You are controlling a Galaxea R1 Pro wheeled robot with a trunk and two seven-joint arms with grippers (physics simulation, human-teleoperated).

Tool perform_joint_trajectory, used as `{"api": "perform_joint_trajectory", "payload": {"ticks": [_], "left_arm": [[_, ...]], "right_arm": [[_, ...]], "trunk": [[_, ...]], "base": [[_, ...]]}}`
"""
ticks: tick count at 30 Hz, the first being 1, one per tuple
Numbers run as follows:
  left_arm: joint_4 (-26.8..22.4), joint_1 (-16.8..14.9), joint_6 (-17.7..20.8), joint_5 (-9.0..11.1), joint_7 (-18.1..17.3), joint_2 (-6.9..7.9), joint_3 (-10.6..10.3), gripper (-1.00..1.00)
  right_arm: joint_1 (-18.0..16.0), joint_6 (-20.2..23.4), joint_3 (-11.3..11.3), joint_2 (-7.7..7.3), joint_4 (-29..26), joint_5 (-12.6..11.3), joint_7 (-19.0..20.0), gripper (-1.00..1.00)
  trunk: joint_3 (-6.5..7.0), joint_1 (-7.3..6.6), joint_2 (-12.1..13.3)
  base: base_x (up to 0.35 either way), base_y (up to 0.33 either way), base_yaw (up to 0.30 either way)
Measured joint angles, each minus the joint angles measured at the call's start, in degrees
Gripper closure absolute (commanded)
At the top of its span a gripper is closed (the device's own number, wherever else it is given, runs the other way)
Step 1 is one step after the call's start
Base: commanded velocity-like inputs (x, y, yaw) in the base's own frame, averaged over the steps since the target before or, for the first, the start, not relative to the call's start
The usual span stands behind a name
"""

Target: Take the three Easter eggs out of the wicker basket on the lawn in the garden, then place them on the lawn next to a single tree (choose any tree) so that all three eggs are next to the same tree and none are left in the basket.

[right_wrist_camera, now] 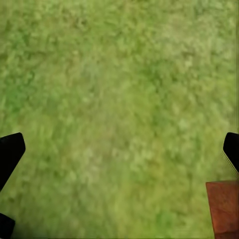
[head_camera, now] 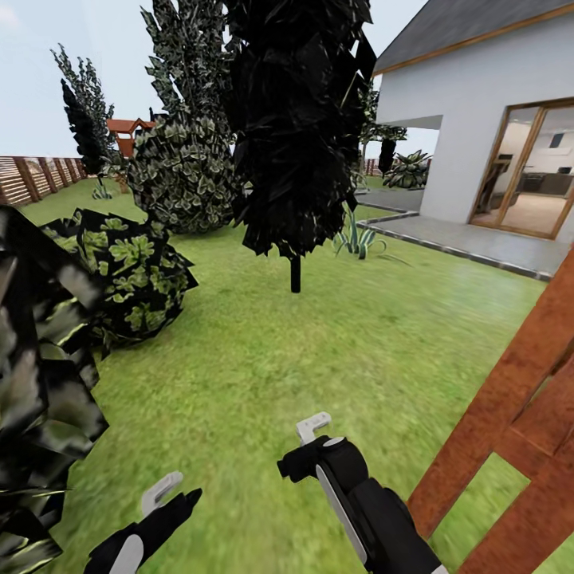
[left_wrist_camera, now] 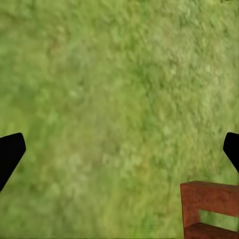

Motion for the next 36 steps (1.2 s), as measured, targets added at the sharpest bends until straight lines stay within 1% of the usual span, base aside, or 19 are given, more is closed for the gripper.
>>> {"api": "perform_joint_trajectory", "payload": {"ticks": [15, 36], "left_arm": [[0.00, 0.01, 0.00, 0.00, 0.00, 0.00, 0.00, -1.00], [0.09, 0.04, 0.00, -0.12, 0.00, 0.00, -0.07, -1.00]], "right_arm": [[0.00, 0.02, -0.25, 0.00, 0.00, 0.00, 0.00, -1.00], [0.00, 0.03, -0.32, 0.00, -0.01, 0.00, 0.00, -1.00]], "trunk": [[0.00, 0.00, 0.00], [0.00, 0.00, 0.00]], "base": [[0.326, 0.004, 0.000], [0.319, 0.082, -0.013]]}}
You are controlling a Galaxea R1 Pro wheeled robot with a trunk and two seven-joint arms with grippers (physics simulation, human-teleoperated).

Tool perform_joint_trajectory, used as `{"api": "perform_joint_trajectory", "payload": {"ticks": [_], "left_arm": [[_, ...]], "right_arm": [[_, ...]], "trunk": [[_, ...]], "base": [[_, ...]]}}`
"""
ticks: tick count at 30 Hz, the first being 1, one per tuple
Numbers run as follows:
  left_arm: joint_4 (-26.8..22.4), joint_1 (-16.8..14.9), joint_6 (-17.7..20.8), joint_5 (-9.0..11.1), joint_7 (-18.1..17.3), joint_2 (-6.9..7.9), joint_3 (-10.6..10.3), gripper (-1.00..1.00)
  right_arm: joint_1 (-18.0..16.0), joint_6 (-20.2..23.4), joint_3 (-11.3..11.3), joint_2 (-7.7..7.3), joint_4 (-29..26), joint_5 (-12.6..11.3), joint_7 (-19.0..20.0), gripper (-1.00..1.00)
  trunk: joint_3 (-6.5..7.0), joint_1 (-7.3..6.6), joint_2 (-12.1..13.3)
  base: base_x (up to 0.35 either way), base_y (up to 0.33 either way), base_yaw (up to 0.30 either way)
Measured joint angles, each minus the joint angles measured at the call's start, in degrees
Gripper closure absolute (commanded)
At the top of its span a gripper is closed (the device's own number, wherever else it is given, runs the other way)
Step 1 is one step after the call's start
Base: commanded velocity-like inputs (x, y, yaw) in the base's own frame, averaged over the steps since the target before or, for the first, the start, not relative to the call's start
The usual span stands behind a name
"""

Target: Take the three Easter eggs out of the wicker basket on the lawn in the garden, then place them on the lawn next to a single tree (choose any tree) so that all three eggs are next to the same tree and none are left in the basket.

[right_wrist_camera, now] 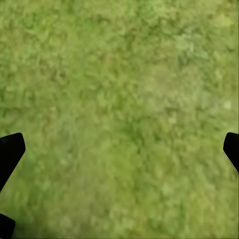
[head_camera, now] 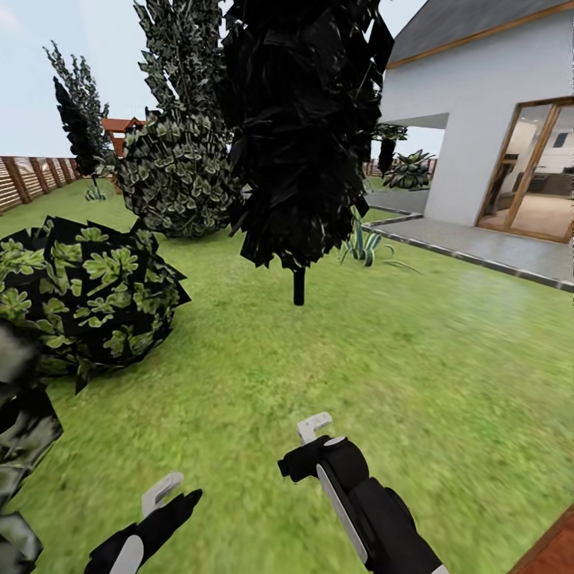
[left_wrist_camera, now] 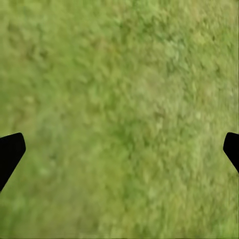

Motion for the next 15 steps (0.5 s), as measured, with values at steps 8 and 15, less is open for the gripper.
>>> {"api": "perform_joint_trajectory", "payload": {"ticks": [8, 15], "left_arm": [[-0.01, -0.01, 0.07, -1.58, -0.47, -0.13, 0.04, -1.00], [-0.02, -0.01, 0.08, -1.85, -0.61, -0.17, 0.06, -1.00]], "right_arm": [[0.00, 0.01, -0.05, 0.00, -0.07, 0.00, 0.00, -1.00], [0.00, 0.02, -0.06, 0.00, -0.08, 0.00, 0.00, -1.00]], "trunk": [[0.00, 0.00, 0.00], [0.00, 0.00, 0.00]], "base": [[0.319, 0.008, -0.038], [0.317, 0.056, -0.005]]}}
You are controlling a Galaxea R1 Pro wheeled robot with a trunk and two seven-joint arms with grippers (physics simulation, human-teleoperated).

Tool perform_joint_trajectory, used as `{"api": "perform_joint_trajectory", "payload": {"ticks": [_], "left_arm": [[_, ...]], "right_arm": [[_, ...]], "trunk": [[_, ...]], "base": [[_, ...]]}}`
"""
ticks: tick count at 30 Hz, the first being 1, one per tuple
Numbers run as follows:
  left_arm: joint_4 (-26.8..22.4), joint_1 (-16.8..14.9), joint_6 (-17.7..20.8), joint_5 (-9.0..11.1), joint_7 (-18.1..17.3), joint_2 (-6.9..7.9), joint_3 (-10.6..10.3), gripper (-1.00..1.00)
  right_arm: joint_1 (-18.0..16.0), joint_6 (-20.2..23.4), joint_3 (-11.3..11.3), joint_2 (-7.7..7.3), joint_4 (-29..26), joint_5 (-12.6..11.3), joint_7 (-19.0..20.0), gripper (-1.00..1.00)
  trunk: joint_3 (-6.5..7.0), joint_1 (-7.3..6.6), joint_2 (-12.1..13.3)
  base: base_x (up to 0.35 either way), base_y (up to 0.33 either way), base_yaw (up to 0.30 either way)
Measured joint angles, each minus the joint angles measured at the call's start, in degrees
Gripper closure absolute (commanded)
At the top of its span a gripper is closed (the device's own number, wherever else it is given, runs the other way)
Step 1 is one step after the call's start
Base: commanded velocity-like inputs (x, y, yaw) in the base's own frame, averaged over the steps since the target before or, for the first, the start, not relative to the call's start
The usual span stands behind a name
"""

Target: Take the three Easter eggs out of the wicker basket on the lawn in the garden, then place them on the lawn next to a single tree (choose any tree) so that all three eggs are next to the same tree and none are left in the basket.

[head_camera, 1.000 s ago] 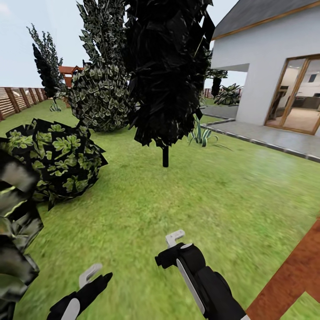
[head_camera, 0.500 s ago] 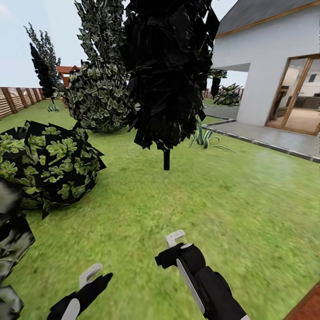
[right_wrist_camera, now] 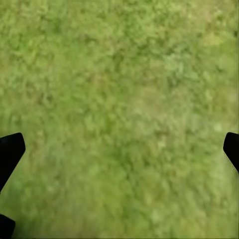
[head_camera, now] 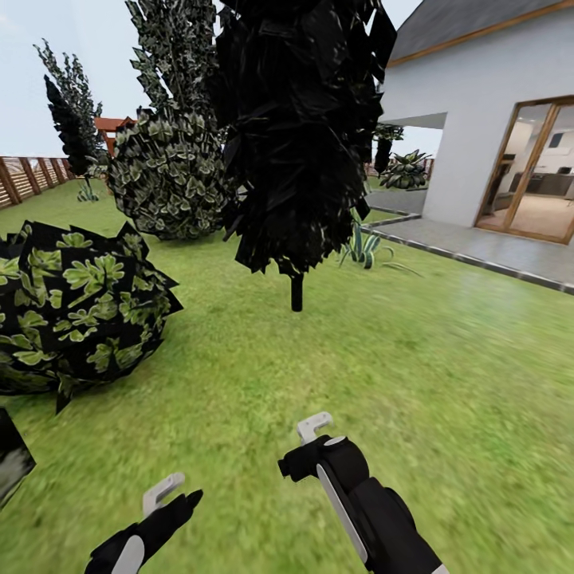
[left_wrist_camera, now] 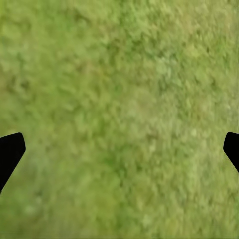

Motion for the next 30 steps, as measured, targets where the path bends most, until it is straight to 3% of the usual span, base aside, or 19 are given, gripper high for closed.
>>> {"api": "perform_joint_trajectory", "payload": {"ticks": [12, 30], "left_arm": [[0.00, -0.01, 0.01, -0.12, -0.02, 0.08, 0.00, -1.00], [0.05, -0.01, -0.01, -0.13, -0.02, 0.04, -0.08, -1.00]], "right_arm": [[0.00, 0.03, -0.04, 0.00, 0.00, 0.00, 0.00, -1.00], [0.00, 0.04, -0.01, 0.00, -0.01, 0.00, 0.00, -1.00]], "trunk": [[0.00, 0.00, 0.00], [0.00, 0.00, 0.00]], "base": [[0.298, 0.135, -0.010], [0.314, 0.060, -0.161]]}}
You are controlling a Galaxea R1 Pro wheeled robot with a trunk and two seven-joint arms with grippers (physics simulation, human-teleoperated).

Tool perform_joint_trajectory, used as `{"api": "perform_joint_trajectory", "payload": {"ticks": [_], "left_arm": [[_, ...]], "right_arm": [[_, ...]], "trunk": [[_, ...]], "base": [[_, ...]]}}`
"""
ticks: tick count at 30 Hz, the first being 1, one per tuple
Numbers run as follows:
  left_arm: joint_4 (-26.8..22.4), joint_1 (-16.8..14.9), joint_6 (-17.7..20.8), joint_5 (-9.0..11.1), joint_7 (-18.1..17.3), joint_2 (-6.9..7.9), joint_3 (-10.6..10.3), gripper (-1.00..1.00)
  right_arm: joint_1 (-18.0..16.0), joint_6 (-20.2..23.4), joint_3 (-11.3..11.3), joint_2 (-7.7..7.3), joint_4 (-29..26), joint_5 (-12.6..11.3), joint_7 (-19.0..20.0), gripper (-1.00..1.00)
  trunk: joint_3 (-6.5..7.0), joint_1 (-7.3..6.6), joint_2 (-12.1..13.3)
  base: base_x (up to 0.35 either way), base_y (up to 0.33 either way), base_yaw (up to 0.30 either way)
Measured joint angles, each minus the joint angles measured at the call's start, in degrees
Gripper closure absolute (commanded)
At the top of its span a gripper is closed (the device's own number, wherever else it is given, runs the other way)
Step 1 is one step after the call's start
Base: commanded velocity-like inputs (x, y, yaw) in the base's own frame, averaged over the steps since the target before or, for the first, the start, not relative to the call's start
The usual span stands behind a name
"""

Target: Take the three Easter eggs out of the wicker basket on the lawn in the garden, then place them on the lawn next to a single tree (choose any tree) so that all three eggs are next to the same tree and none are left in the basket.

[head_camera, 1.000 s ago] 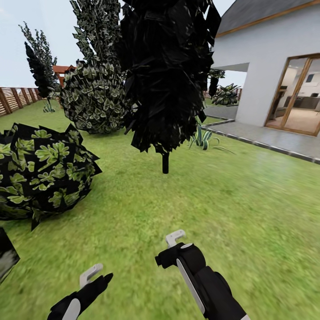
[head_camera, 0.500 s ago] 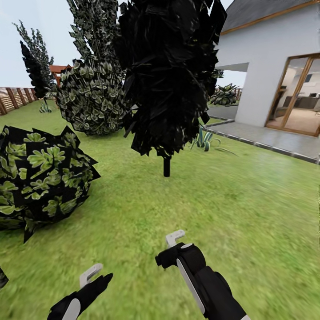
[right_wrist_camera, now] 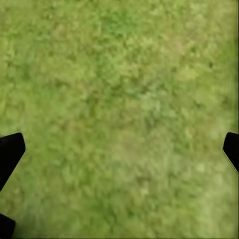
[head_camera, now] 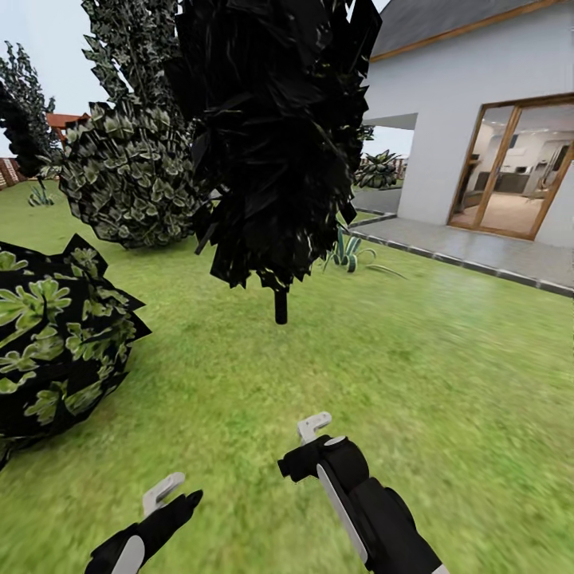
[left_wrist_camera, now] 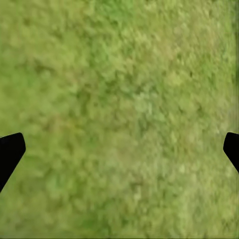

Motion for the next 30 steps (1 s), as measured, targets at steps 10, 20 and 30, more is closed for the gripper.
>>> {"api": "perform_joint_trajectory", "payload": {"ticks": [10, 20, 30], "left_arm": [[0.04, -0.03, -0.03, 0.00, 0.00, 0.11, -1.61, -1.00], [0.05, -0.02, -0.02, 0.00, 0.00, 0.13, -2.26, -1.00], [0.06, -0.05, -0.09, 0.00, 0.02, 0.13, -2.30, -1.00]], "right_arm": [[0.00, 0.00, -0.03, 0.00, 0.00, -0.02, 0.00, -1.00], [0.00, 0.00, -0.01, 0.00, 0.00, 0.00, 0.00, -1.00], [0.01, 0.06, -0.14, -0.01, -0.80, 0.00, 0.00, -1.00]], "trunk": [[0.00, 0.00, 0.00], [0.00, 0.00, 0.00], [0.00, 0.00, 0.00]], "base": [[0.319, 0.001, -0.004], [0.319, 0.000, -0.025], [0.323, 0.000, -0.228]]}}
